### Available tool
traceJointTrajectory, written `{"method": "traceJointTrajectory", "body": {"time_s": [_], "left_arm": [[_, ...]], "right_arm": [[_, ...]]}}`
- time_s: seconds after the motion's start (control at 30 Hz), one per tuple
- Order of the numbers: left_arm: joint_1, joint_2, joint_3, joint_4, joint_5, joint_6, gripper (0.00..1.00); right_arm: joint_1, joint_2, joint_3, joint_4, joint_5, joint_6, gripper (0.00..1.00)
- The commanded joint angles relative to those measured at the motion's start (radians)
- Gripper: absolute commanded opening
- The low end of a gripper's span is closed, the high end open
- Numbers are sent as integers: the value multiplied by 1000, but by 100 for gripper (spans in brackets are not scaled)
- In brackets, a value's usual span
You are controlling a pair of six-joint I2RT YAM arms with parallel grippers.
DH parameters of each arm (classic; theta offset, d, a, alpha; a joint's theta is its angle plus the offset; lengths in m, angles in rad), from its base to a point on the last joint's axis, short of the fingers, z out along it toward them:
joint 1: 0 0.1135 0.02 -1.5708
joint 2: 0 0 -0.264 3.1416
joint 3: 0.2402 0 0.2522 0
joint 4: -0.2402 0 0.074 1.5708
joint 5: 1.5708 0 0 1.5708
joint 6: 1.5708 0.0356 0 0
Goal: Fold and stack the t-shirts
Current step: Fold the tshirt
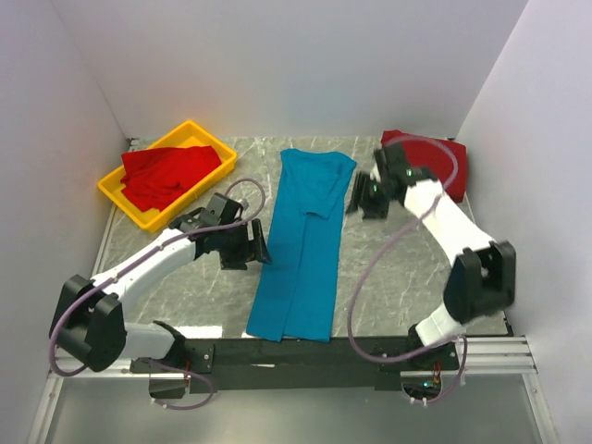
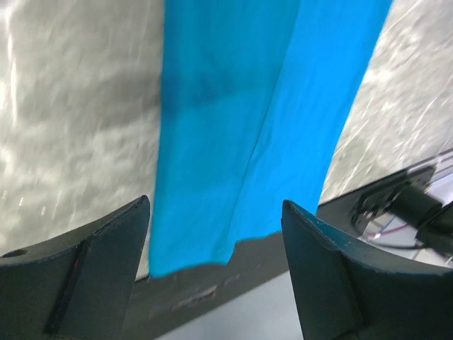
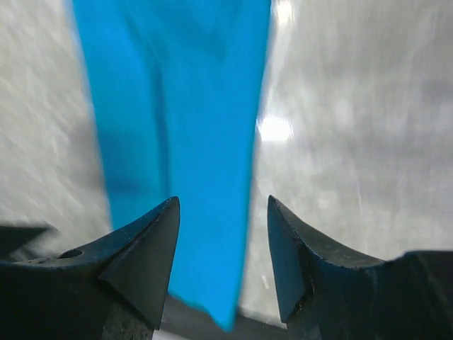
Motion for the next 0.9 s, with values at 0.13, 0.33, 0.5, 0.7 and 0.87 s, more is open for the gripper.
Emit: {"method": "traceJointTrajectory", "body": {"time_s": [0.13,0.33,0.5,0.7,0.87], "left_arm": [[15,-103,-41,-181,-10,60,80],[26,-85,-40,-242,27,101,79],[27,-44,-6,-281,24,166,79],[29,-13,20,-308,17,229,78],[29,-11,6,-295,55,226,78]], "right_arm": [[198,-302,-437,-20,-21,106,59],[347,-409,-547,-18,-87,252,59],[456,-385,-600,54,-147,325,58],[625,-279,-588,27,-101,393,54],[639,-264,-596,-15,-98,411,52]]}}
